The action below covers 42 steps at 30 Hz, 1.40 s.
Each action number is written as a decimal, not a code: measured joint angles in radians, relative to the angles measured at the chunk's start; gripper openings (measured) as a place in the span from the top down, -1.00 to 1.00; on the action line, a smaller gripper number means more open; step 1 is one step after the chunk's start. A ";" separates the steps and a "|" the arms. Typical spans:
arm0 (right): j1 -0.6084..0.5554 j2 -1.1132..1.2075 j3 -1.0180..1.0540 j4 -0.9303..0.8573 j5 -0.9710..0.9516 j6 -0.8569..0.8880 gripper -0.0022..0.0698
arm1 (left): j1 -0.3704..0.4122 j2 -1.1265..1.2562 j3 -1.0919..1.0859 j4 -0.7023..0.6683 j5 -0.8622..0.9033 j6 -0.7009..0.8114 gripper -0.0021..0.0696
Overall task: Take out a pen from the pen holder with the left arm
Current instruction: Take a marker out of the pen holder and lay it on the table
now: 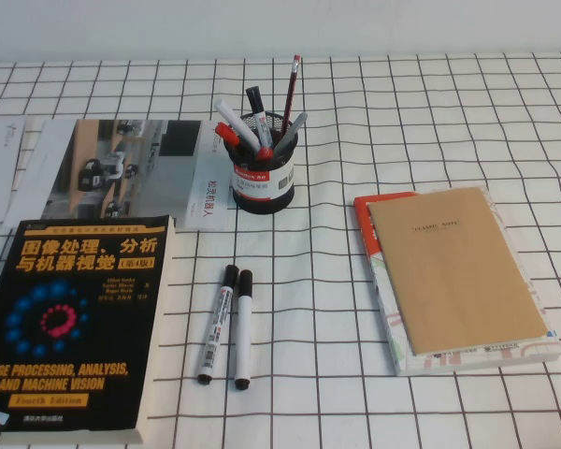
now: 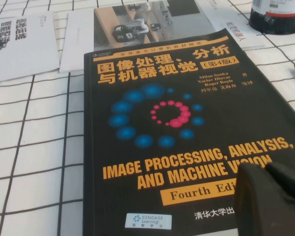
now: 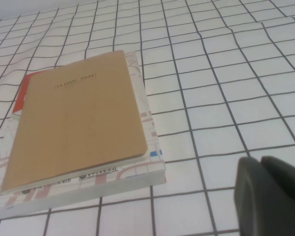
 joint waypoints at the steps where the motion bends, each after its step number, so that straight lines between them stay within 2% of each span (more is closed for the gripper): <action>1: 0.000 0.000 0.000 0.000 0.000 0.000 0.98 | 0.000 0.000 0.000 0.000 0.000 0.000 0.95; 23: 0.000 0.000 0.000 0.000 0.000 0.000 0.98 | 0.000 0.000 0.000 -0.021 -0.008 0.000 0.95; 29: 0.000 0.000 0.000 0.000 0.000 0.000 0.98 | 0.000 0.000 0.000 -0.178 -0.096 -0.029 0.95; 35: 0.000 0.000 0.000 0.000 0.000 0.000 0.98 | 0.000 0.000 0.000 -0.534 -0.237 -0.209 0.95; 42: 0.000 0.000 0.000 0.000 0.000 0.000 0.98 | 0.000 0.000 0.000 -0.608 -0.329 -0.215 0.95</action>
